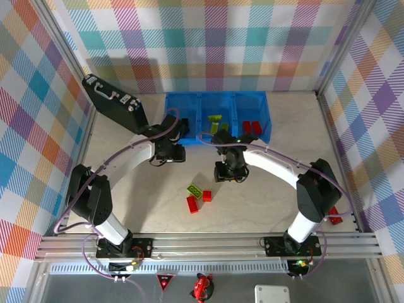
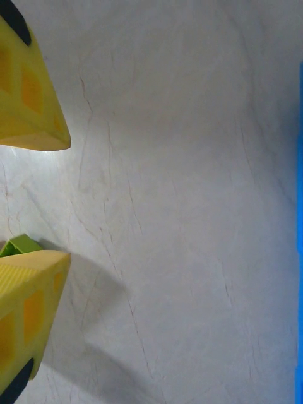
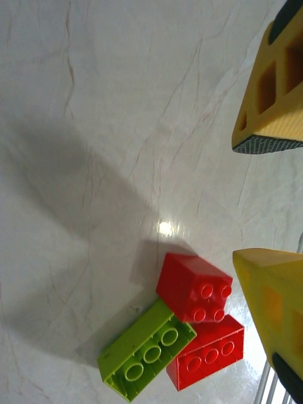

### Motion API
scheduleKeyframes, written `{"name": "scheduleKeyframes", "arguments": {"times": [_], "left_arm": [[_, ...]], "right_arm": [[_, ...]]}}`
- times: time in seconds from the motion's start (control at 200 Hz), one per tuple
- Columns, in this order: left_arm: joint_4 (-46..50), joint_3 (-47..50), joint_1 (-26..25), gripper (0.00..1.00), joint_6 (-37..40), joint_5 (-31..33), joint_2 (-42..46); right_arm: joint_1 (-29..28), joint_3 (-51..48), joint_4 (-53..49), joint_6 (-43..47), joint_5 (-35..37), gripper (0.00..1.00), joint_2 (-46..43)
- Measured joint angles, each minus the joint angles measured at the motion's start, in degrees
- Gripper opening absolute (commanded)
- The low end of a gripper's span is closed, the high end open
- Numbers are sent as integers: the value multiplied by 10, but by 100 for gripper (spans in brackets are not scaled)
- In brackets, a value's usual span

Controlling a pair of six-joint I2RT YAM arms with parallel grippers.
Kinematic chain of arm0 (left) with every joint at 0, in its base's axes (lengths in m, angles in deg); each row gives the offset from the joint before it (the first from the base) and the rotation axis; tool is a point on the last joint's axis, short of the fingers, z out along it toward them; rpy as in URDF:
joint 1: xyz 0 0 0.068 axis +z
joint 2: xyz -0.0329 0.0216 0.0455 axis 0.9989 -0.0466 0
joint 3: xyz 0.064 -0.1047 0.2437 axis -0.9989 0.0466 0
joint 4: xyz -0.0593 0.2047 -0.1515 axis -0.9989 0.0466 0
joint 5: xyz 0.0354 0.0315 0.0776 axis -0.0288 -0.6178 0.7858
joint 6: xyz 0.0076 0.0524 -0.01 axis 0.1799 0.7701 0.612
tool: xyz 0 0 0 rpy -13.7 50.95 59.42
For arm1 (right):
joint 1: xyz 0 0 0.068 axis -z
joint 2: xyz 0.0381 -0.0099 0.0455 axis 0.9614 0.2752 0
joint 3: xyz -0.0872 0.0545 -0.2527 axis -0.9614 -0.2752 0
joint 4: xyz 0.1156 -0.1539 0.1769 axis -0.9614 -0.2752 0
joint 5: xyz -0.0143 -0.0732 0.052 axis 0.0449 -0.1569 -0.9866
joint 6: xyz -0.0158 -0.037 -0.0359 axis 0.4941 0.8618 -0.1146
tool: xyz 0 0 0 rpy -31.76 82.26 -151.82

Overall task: Sort the legos into containers by color
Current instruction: Pick up the lego from the bottom-center of the table.

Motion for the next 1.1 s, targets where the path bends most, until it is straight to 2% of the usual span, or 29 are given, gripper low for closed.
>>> {"name": "scheduleKeyframes", "arguments": {"times": [0.225, 0.41, 0.695, 1.1], "left_arm": [[-2, 48, 43, 46, 8, -14, 46], [-2, 75, 72, 46, 18, -24, 71], [-13, 96, 81, 46, 19, -38, 79], [-28, 96, 81, 46, 19, -48, 79]], "right_arm": [[-64, 65, -7, -27, 6, 45, 73], [-94, 104, -18, -39, 13, 46, 121], [-105, 108, -39, -53, 25, 49, 139], [-109, 110, -35, -60, 23, 47, 162]]}}
